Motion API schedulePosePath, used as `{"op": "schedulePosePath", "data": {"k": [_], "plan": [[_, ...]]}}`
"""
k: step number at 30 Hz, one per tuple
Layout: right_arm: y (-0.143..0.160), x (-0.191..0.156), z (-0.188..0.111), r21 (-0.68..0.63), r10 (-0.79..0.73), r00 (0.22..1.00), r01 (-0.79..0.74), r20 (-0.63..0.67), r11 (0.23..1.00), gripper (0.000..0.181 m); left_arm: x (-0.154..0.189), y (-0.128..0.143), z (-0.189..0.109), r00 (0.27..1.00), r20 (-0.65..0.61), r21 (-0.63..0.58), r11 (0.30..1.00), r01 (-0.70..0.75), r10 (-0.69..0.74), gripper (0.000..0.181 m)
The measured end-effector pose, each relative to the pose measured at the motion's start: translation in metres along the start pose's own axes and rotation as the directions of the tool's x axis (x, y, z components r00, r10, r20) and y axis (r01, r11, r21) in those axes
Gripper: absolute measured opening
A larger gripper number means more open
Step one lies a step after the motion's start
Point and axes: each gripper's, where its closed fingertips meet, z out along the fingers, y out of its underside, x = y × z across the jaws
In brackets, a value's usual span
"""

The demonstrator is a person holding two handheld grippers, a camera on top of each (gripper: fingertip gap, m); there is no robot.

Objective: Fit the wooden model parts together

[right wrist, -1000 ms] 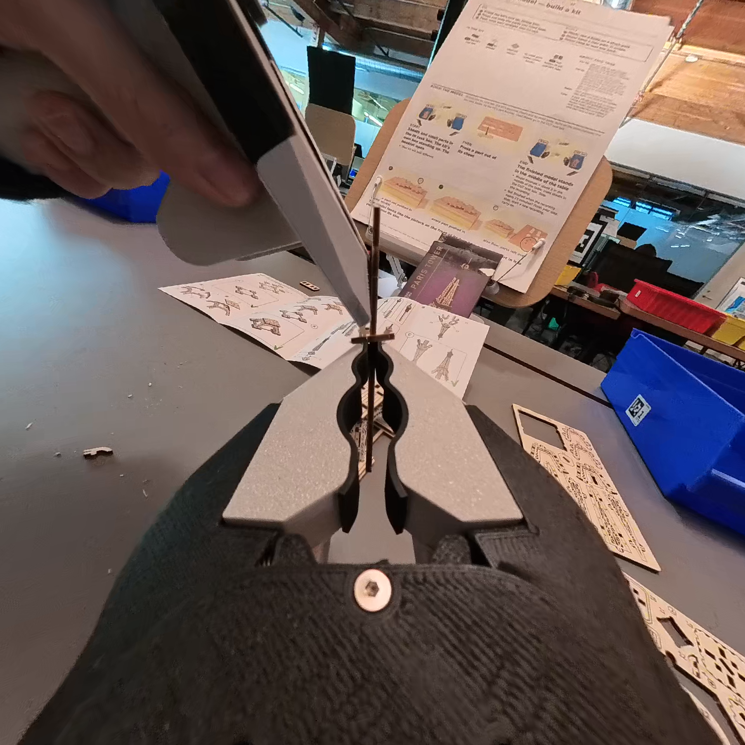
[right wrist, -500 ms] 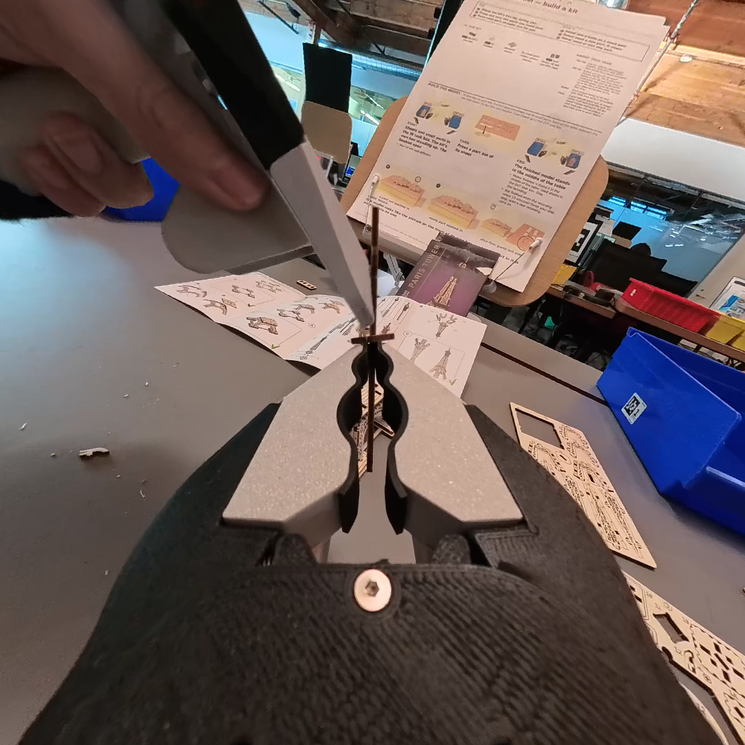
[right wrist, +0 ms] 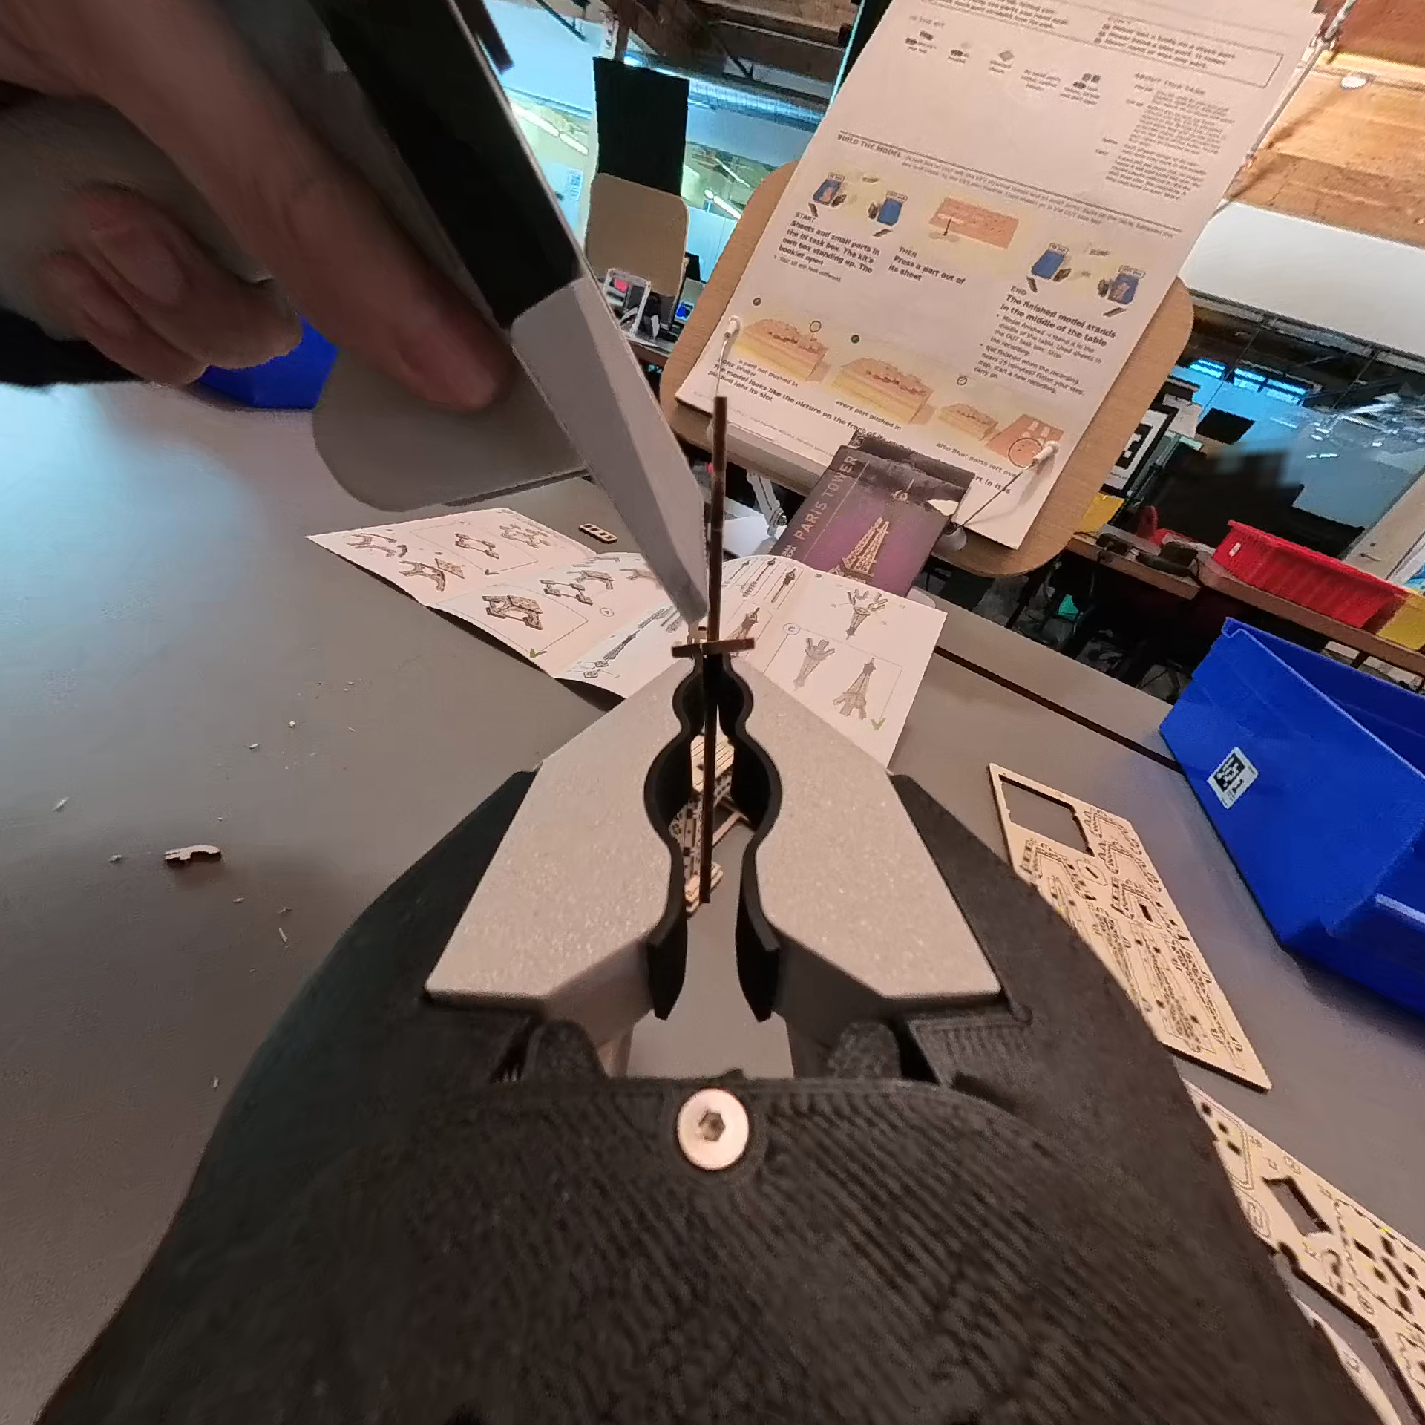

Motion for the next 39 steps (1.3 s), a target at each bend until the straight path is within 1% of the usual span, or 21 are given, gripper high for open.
{"op": "schedulePosePath", "data": {"k": [4, 9, 14, 23, 31, 34, 36, 38, 39], "plan": [[0.004, -0.002, 0.001, -0.030, -0.002, 1.000, 0.002, 0.017, 1.000, 0.000, -0.002, 0.005, 0.002, 0.995, 0.033, -0.072, 0.993, -0.091, 0.093, 0.000], [0.007, 0.001, 0.000, -0.049, 0.013, 1.000, -0.012, 0.007, 0.999, 0.000, -0.002, 0.005, 0.006, 0.998, 0.011, -0.114, 0.991, -0.063, 0.065, 0.000], [0.011, 0.003, 0.000, -0.069, 0.007, 1.000, -0.007, -0.005, 0.998, 0.000, -0.002, 0.005, 0.009, 1.000, 0.002, -0.128, 0.992, -0.020, 0.021, 0.000], [0.014, 0.003, 0.001, -0.089, 0.001, 1.000, -0.001, -0.005, 0.996, 0.000, -0.003, 0.007, 0.011, 0.997, 0.028, -0.184, 0.981, -0.066, 0.073, 0.000], [0.015, 0.002, 0.001, -0.097, -0.007, 1.000, 0.007, 0.002, 0.995, 0.000, -0.004, 0.009, 0.012, 0.998, -0.007, -0.192, 0.979, -0.061, 0.061, 0.000], [0.015, 0.002, 0.000, -0.097, -0.005, 1.000, 0.005, 0.008, 0.995, 0.000, -0.003, 0.009, 0.011, 0.999, -0.024, -0.172, 0.984, -0.032, 0.029, 0.000], [0.007, 0.005, -0.002, -0.039, 0.037, 0.999, -0.036, 0.018, 0.999, 0.000, 0.003, 0.000, 0.006, 0.998, -0.057, -0.106, 0.994, -0.005, -0.001, 0.000], [-0.008, 0.010, -0.007, 0.074, 0.180, 0.980, -0.186, 0.081, 0.980, 0.000, 0.011, -0.012, -0.003, 0.996, -0.091, 0.003, 1.000, 0.020, -0.020, 0.000], [-0.009, 0.012, -0.007, 0.085, 0.232, 0.967, -0.241, 0.107, 0.967, 0.000, 0.013, -0.013, -0.006, 0.996, -0.091, 0.029, 1.000, 0.012, -0.010, 0.003]]}}
